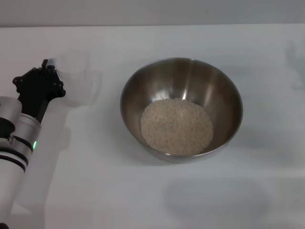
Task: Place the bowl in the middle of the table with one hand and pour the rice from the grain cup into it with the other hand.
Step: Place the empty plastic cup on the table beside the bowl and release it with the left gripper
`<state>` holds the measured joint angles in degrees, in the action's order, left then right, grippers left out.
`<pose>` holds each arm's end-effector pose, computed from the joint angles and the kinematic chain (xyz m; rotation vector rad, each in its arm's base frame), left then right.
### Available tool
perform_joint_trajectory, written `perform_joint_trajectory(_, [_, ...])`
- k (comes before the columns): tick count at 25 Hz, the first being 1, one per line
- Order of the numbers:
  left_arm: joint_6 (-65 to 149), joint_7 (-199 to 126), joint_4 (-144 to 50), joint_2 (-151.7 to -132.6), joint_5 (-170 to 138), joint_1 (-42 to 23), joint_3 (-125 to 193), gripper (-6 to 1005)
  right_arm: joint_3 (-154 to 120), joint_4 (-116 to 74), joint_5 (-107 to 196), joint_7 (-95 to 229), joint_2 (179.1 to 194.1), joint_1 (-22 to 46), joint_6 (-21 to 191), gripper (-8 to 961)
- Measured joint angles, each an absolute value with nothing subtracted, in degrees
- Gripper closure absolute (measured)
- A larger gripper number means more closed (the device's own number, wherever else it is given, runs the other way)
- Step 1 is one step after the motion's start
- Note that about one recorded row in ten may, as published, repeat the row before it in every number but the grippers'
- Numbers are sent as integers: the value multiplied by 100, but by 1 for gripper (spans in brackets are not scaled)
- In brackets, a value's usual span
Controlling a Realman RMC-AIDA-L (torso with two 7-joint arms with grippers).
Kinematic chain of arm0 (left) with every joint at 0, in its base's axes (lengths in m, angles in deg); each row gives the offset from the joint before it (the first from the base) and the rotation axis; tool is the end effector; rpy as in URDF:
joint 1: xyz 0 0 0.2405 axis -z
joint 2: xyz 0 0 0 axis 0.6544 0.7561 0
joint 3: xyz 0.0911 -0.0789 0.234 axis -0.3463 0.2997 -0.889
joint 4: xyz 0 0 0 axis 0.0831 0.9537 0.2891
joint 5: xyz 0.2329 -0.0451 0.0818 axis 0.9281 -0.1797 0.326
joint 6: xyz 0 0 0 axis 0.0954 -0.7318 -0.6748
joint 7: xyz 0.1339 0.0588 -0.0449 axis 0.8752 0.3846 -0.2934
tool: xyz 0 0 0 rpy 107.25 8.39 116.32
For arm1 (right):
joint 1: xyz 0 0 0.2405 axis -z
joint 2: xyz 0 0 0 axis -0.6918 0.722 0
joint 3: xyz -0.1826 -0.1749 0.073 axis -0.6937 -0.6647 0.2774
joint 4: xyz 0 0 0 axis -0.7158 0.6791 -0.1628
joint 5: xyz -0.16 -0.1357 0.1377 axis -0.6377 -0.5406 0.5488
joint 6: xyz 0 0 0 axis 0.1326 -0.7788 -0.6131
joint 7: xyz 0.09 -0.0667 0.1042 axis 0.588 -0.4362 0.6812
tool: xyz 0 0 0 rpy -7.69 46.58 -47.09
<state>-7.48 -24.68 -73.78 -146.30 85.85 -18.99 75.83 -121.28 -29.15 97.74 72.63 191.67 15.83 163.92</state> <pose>-0.3258 0.3549 -0.0947 -1.6525 -0.5683 -0.5730 0.3061 0.3796 0.0367 -1.2914 0.2023 1.0312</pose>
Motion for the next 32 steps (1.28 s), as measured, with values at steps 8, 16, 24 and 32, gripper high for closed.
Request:
perform_joint_trajectory(8, [-479,-2780,-7371,-14632,8628,-1900,7475,954,-12128,-2900,9768,7263,19167,1583,16396,533])
perform_joint_trajectory(16, [-277,-2915,-7365,-14617,8631,-1882,7393,952,-12128,-2882,9768,7263,19166,1583,16422,533])
perform_joint_trajectory(24, [-318,-3719,-7330,-14540,8846,-2086,7394,810,-12128,-2858,9768,7262,19167,1583,16441,533])
perform_joint_trajectory(32, [-818,-4656,-7012,-14532,9564,-2383,7420,533,-12128,-2853,9769,7262,19158,1583,16421,533])
